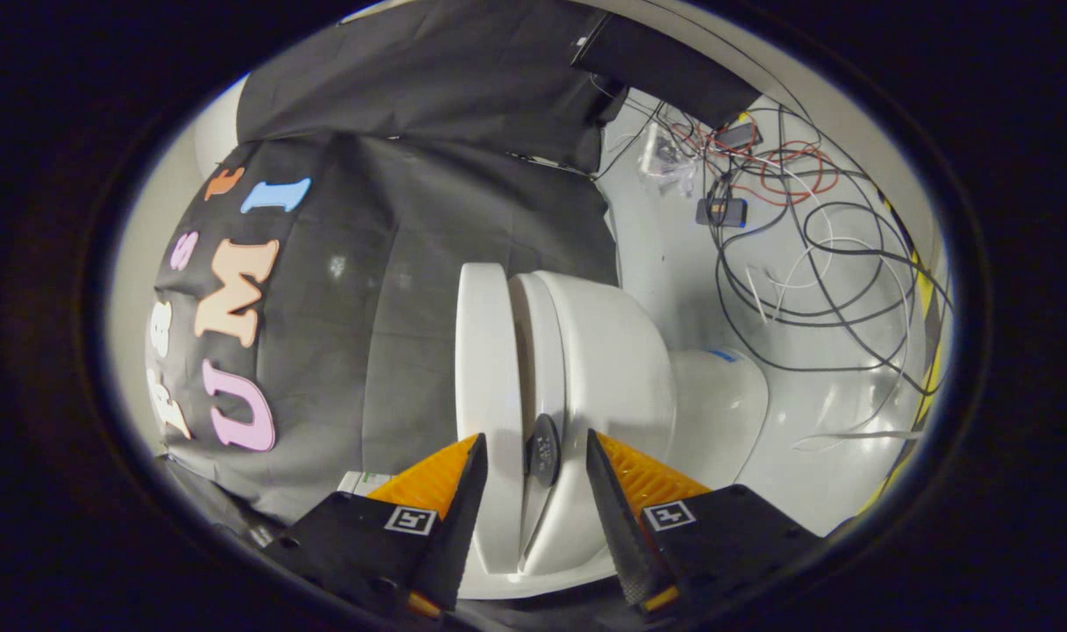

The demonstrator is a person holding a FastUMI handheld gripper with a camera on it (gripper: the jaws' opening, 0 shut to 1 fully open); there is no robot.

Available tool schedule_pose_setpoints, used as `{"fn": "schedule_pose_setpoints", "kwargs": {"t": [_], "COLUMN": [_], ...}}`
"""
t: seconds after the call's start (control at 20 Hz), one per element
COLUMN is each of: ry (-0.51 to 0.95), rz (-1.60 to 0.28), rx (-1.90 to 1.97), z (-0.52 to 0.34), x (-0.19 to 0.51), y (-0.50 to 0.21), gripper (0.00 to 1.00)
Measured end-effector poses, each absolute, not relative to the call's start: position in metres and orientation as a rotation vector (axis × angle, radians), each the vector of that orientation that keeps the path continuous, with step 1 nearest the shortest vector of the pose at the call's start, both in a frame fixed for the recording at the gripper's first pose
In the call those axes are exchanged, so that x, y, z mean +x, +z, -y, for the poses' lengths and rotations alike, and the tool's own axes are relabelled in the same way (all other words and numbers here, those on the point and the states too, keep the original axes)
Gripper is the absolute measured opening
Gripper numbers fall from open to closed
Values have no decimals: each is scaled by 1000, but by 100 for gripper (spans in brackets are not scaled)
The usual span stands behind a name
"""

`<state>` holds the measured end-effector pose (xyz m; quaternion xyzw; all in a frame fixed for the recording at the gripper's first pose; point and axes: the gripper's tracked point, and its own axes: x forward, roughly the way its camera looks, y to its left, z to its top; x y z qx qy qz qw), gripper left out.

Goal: Open the toilet lid.

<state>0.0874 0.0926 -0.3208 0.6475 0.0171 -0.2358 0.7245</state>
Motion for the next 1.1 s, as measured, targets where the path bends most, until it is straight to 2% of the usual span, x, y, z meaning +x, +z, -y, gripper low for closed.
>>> {"fn": "schedule_pose_setpoints", "kwargs": {"t": [0.05, 0.2, 0.4, 0.8, 1.1], "ry": [-520, -569, -537, -476, -453], "rz": [-38, -74, -75, -141, -113], "rx": [1430, 1450, 1491, 1297, 1128], "z": [-90, -86, -84, -89, -94], "x": [87, 89, 92, 92, 94], "y": [-321, -335, -331, -315, -270], "gripper": [68, 66, 12, 4, 4]}}
